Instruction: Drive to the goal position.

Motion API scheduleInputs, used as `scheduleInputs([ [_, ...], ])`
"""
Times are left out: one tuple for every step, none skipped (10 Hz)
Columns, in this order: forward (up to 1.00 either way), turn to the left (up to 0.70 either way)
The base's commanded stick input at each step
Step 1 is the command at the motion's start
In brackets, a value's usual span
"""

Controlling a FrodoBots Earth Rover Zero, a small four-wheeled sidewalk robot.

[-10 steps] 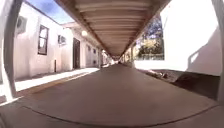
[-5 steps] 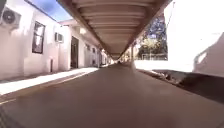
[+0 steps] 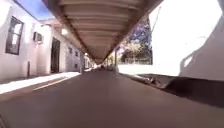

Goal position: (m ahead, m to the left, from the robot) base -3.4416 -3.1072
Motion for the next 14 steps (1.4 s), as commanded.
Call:
scheduleInputs([
  [0.70,0.00],
  [0.70,0.00],
  [0.70,0.00],
  [0.70,0.00],
  [0.70,0.00],
  [0.70,0.00],
  [0.70,0.00],
  [0.70,0.00],
  [0.70,0.00],
  [0.70,0.00],
  [0.70,0.35],
  [0.70,0.35],
  [0.70,0.19],
  [0.70,0.02],
])
